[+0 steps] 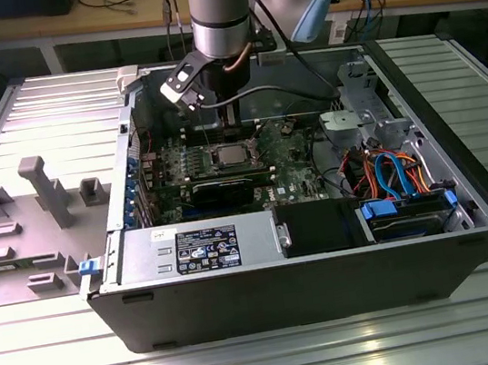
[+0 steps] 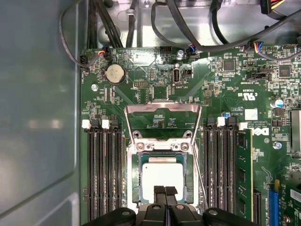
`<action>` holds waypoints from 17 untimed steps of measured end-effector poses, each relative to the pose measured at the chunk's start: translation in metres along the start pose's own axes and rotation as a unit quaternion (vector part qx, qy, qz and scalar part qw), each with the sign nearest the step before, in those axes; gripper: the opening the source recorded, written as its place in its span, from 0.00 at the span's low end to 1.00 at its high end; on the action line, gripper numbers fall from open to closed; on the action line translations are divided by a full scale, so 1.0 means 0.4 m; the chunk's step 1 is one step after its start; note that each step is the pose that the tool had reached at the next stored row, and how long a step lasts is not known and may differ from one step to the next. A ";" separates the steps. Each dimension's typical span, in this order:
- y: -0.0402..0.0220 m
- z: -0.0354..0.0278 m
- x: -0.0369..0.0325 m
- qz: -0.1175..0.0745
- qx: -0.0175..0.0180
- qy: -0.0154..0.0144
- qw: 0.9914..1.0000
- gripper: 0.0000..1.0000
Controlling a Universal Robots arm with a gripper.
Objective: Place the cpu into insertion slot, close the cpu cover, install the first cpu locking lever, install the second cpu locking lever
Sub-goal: 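Close the cpu cover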
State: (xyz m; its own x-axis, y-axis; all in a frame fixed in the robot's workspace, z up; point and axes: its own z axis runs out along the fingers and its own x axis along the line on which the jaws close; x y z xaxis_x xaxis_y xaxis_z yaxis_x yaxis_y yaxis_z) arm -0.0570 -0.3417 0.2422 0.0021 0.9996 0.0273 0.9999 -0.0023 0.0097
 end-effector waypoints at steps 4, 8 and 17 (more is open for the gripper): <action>0.000 -0.002 0.000 -0.002 0.000 0.000 1.000 0.11; 0.000 -0.005 0.000 -0.008 0.000 0.000 1.000 0.11; 0.000 -0.035 0.001 -0.010 0.000 0.000 1.000 0.11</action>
State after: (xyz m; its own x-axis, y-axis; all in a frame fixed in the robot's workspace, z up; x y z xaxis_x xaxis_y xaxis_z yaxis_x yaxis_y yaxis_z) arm -0.0570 -0.3417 0.2563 -0.0187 0.9994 0.0276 0.9998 0.0185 0.0099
